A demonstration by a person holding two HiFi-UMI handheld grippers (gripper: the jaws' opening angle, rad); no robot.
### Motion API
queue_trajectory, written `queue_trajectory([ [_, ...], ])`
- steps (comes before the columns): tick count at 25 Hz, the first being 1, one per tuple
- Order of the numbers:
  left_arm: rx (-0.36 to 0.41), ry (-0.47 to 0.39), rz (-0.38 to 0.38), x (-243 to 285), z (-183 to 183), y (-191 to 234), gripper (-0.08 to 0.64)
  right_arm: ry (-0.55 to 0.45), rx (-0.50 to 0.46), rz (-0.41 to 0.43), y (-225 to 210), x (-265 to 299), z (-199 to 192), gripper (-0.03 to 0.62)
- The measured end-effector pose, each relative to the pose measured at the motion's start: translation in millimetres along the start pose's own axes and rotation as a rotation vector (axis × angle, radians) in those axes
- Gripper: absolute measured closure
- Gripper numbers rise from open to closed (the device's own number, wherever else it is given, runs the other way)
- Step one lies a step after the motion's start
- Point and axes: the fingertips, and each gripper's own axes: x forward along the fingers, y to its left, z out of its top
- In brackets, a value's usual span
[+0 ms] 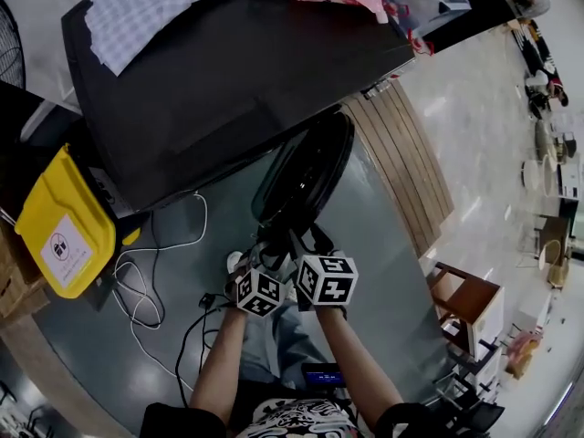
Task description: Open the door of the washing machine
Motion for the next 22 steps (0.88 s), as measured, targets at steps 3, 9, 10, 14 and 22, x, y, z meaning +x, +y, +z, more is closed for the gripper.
queue_trajectory([
  [3,0.005,-0.025,-0.004,-2.2,3.0,-8.3,0.416,0.026,-0.042,-0.039,-8.6,0.6,-10.0,0.394],
  [9,0.020,-0.115,0.122,-27.8,7.6,8.4,0.437,0.003,-0.067,-0.024,-17.0,-0.4,-11.8,0.388],
  [10,-0.001,-0.127,0.129,-30.5,9.0,12.7,0.436,0.001,-0.072,-0.023,-18.2,-1.2,-12.5,0.390],
  [14,-0.092,-0.155,0.120,-31.7,16.0,24.9,0.450,0.017,-0.058,-0.029,-27.8,-6.7,-18.9,0.417],
  [22,-0.224,-0.205,0.093,-28.9,30.8,32.7,0.483,0.038,-0.044,-0.114,-71.2,-27.7,-34.6,0.443],
])
